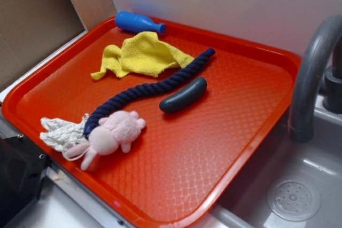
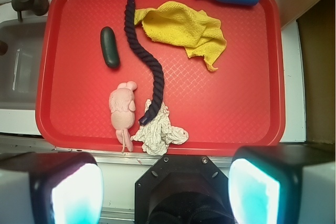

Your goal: Grab the blue rope.

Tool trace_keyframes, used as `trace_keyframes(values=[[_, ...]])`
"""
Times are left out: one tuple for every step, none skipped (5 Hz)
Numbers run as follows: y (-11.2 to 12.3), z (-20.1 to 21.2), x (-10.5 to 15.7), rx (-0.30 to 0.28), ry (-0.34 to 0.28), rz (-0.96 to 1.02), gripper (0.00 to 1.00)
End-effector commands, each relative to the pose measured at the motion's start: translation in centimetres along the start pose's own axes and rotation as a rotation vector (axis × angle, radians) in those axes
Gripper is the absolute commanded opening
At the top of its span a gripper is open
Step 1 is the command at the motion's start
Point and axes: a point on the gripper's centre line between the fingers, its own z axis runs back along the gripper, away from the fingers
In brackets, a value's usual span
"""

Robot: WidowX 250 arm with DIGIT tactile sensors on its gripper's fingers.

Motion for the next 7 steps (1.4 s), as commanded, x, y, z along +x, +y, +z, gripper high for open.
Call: trace_keyframes(values=[[0.0, 0.0, 0.0, 0.0, 0.0, 0.0, 1.0], [-1.1, -2.2, 2.7, -0.047, -0.053, -0.103, 1.0], [-1.8, -4.3, 4.8, -0.1, -0.104, -0.205, 1.0], [-1.8, -7.7, 7.1, -0.133, -0.139, -0.319, 1.0], [-2.1, -10.8, 8.6, -0.157, -0.138, -0.371, 1.0], [-2.0, -13.1, 9.2, -0.108, -0.114, -0.374, 1.0], [-2.0, -15.6, 9.2, -0.048, -0.066, -0.387, 1.0]])
